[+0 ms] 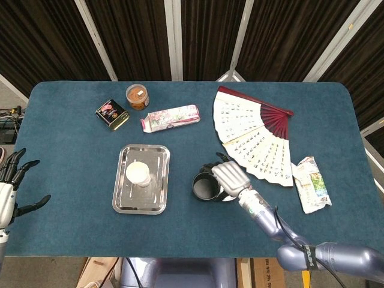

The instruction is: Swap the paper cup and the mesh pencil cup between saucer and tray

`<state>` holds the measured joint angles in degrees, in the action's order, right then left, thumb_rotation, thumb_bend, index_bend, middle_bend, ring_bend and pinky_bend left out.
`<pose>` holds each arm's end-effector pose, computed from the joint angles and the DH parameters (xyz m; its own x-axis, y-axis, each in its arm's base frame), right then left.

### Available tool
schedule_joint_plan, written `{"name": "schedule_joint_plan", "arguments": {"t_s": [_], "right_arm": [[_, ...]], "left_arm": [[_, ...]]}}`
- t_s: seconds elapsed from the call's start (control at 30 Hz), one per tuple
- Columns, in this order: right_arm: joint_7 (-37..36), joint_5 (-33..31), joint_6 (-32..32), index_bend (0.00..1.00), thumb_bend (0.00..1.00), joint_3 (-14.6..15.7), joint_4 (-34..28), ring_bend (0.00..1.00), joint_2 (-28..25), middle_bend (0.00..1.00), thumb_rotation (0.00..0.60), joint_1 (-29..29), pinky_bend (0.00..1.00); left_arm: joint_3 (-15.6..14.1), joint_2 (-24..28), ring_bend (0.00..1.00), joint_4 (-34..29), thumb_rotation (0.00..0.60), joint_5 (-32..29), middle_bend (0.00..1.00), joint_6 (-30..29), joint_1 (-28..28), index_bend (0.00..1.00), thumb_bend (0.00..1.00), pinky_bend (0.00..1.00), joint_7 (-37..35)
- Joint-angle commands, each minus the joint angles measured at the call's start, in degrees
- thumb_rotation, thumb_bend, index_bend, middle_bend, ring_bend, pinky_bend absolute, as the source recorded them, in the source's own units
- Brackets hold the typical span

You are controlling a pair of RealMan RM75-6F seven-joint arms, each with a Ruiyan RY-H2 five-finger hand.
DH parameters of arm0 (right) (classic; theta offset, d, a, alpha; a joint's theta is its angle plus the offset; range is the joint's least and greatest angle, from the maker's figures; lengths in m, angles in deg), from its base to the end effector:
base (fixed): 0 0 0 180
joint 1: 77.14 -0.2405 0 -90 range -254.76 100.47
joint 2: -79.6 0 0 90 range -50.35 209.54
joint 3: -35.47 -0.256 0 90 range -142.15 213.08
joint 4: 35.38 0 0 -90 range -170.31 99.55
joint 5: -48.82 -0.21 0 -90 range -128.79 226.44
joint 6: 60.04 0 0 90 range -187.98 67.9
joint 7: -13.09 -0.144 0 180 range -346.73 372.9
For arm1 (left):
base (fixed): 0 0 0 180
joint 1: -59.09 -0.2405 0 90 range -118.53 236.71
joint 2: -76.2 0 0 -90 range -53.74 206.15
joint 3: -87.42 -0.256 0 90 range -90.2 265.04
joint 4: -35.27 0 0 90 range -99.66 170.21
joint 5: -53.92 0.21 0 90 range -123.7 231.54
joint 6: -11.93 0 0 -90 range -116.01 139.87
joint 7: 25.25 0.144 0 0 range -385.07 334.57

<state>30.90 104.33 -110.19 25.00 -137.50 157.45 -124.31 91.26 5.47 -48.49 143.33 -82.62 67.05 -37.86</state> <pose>-0.1028 -0.3253 0.0134 0.3476 -0.4171 0.8398 -0.8966 -0.4099 0.1675 -0.3004 0.2000 0.1559 0.1978 -0.1749 0.9645 0.9629 -0.1494 -0.2246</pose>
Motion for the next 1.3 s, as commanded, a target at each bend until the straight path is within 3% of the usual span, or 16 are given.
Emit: {"name": "schedule_joint_plan", "arguments": {"t_s": [0.03, 0.3, 0.6, 0.73, 0.83, 0.97, 1.07, 1.17, 1.3], "right_arm": [[-1.60, -2.10, 1.43, 0.51, 0.00, -0.11, -0.29, 0.36, -4.03, 0.37, 0.600, 0.69, 0.07], [-5.65, -1.00, 3.67, 0.51, 0.00, 0.67, 2.55, 0.36, -6.08, 0.37, 0.600, 1.64, 0.07], [-9.99, 2.10, 4.60, 0.49, 0.00, 1.17, 6.51, 0.36, -4.13, 0.37, 0.600, 2.47, 0.07], [-10.75, 3.22, 4.96, 0.24, 0.00, 1.55, 8.44, 0.27, -2.94, 0.33, 0.600, 2.45, 0.01], [-11.10, 3.59, 4.77, 0.05, 0.00, 1.68, 9.20, 0.16, -2.47, 0.18, 0.600, 2.62, 0.00], [-8.69, 3.68, 3.30, 0.00, 0.00, 2.24, 9.95, 0.01, -2.41, 0.02, 0.600, 2.74, 0.00], [-5.53, 1.54, 3.56, 0.00, 0.00, 3.10, 7.68, 0.00, -4.62, 0.00, 0.600, 2.55, 0.00], [-0.87, 0.01, -0.13, 0.00, 0.00, 4.19, 3.82, 0.00, -8.79, 0.00, 0.600, 3.71, 0.00], [6.75, 0.99, -15.73, 0.00, 0.00, 7.57, -2.52, 0.00, -14.54, 0.00, 0.600, 11.03, 0.00]], "left_arm": [[0.12, -0.14, 0.00, -0.09, 0.600, 0.15, 0.00, -0.16, -0.14, 0.23, 0.12, 0.14, 0.33], [0.55, -0.60, 0.00, -0.19, 0.600, 0.35, 0.00, -0.77, -0.54, 0.23, 0.12, 0.14, 1.59], [1.03, -1.04, 0.00, -0.32, 0.600, -0.11, 0.00, -0.41, -0.67, 0.23, 0.12, 0.14, 2.94], [1.24, -1.01, 0.00, -0.29, 0.600, -0.25, 0.00, -0.27, -0.71, 0.23, 0.12, 0.14, 2.98], [1.41, -1.04, 0.00, -0.27, 0.600, -0.42, 0.00, -0.25, -0.79, 0.23, 0.12, 0.14, 3.10], [1.55, -1.03, 0.00, -0.25, 0.600, -0.78, 0.00, 0.15, -0.79, 0.23, 0.12, 0.14, 3.24], [1.50, -0.79, 0.00, -0.43, 0.600, -0.78, 0.00, 0.43, -0.82, 0.23, 0.12, 0.14, 3.18], [1.33, -0.29, 0.00, -0.61, 0.600, -0.95, 0.00, 0.91, -0.93, 0.23, 0.12, 0.14, 3.89], [0.63, 1.42, 0.00, -2.64, 0.600, -2.28, 0.00, 2.64, -1.47, 0.22, 0.12, 0.14, 5.69]]}}
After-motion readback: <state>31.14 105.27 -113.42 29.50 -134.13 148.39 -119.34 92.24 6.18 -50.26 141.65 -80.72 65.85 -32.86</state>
